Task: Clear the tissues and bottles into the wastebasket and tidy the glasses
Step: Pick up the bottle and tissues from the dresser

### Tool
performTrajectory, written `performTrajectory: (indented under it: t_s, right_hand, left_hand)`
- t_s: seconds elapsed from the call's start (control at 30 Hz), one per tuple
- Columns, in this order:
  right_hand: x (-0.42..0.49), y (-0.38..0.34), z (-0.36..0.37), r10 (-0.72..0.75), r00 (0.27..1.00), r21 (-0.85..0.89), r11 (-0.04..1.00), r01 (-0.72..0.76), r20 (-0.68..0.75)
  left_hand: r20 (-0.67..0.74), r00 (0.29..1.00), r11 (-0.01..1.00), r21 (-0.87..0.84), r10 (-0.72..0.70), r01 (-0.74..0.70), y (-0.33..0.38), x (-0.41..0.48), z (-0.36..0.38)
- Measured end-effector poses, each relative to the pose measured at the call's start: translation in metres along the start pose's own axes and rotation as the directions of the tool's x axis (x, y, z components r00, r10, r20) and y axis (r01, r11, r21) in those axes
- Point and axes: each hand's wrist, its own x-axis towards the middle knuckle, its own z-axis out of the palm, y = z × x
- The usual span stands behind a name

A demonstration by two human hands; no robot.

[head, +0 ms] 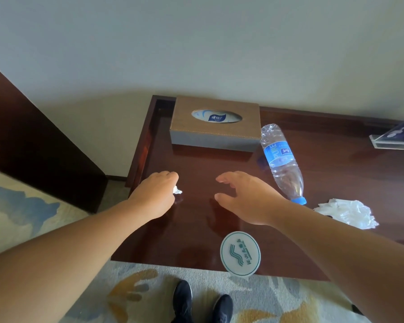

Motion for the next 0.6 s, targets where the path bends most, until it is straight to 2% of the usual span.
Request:
performTrajectory:
  t_s: [0.27, 0.37, 0.43, 0.6]
  right_hand:
    - [-0.028, -0.001, -0.031, 0.047, 0.995, -0.01, 0.999, -0.048, -0.091]
    - [-0.045, 0.002, -0.047, 0.084, 0.986, -0.01, 0.996, -0.087, -0.144]
    - [-0.057, 0.005, -0.056, 0.116, 0.977, -0.004, 0.993, -0.119, -0.179]
    - [-0.081, 0.02, -0.067, 0.218, 0.944, 0.01, 0.975, -0.222, -0.248]
  left_hand:
    - [0.003, 0.987, 0.97, -0.189, 0.158, -0.155, 0.032, 0.003, -0.043]
    - [-0.069, 0.955, 0.945, -0.139, 0.288, -0.295, 0.052, 0.003, -0.06]
    - [-0.107, 0.934, 0.918, -0.174, 0.342, -0.356, 0.066, 0.002, -0.072]
    - [-0.084, 0.883, 0.852, -0.237, 0.462, -0.468, 0.101, -0.001, -0.092]
